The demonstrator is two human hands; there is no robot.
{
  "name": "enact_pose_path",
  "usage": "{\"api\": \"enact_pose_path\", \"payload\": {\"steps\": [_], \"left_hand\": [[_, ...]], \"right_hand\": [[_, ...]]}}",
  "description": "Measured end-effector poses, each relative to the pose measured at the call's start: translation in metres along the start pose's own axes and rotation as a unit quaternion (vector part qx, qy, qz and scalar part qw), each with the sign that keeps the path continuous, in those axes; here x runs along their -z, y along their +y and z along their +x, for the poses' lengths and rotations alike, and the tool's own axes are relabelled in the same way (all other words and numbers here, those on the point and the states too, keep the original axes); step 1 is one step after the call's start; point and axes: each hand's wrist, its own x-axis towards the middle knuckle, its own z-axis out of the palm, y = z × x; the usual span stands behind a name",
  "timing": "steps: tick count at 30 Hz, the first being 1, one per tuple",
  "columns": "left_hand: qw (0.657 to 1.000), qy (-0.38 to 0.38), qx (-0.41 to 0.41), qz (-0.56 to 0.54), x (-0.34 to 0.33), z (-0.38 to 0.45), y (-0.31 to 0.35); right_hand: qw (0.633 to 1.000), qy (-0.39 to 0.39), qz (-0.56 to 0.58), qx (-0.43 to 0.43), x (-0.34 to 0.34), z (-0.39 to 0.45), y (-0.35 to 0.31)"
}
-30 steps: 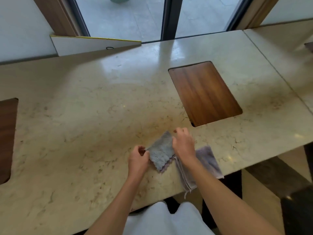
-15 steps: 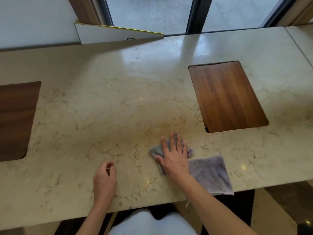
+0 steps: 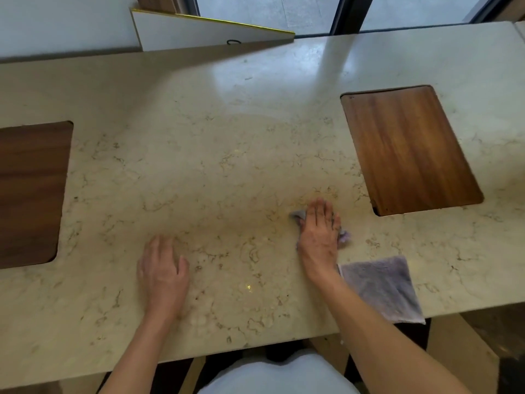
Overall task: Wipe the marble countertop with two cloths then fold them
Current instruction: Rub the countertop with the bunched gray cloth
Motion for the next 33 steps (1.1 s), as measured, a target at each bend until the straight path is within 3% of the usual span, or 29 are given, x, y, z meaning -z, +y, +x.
{"api": "enact_pose_path", "payload": {"steps": [2,7,10,12,16,19,23,25,27,28,30,33], "left_hand": [[0.998,-0.024,-0.019,0.057,0.002,0.011,-0.014],[0.991,-0.051,-0.046,0.112,-0.003,0.022,-0.043],[0.990,-0.050,-0.058,0.119,-0.007,0.022,-0.048],[0.989,-0.043,-0.060,0.128,-0.009,0.022,-0.049],[0.989,-0.048,-0.064,0.121,-0.008,0.022,-0.050],[0.990,-0.060,-0.068,0.109,-0.004,0.023,-0.051],[0.990,-0.070,-0.079,0.089,0.000,0.029,-0.056],[0.991,-0.056,-0.089,0.082,0.006,0.033,-0.067],[0.992,-0.046,-0.082,0.086,0.013,0.038,-0.085],[0.992,-0.045,-0.076,0.091,0.017,0.041,-0.094],[0.992,-0.035,-0.067,0.098,0.024,0.044,-0.114],[0.995,-0.023,-0.044,0.089,0.030,0.049,-0.136]], "right_hand": [[1.000,0.001,0.025,-0.010,-0.005,-0.016,-0.032],[0.977,-0.020,0.059,0.202,-0.024,-0.126,-0.102],[0.956,-0.053,0.043,0.284,-0.019,-0.137,-0.080],[0.969,-0.025,0.010,0.246,-0.012,-0.111,-0.053],[1.000,0.007,0.007,0.006,-0.004,-0.061,-0.031],[0.999,0.040,0.027,-0.008,-0.015,-0.081,-0.087],[0.979,-0.023,0.078,0.188,-0.032,-0.153,-0.166],[0.946,-0.069,0.060,0.310,-0.030,-0.160,-0.158],[0.932,-0.065,0.049,0.353,-0.020,-0.135,-0.126],[0.945,-0.051,0.039,0.319,-0.015,-0.116,-0.107],[0.986,-0.038,-0.001,0.160,-0.002,-0.073,-0.070],[0.998,-0.031,0.011,-0.048,0.008,-0.035,-0.061]]}}
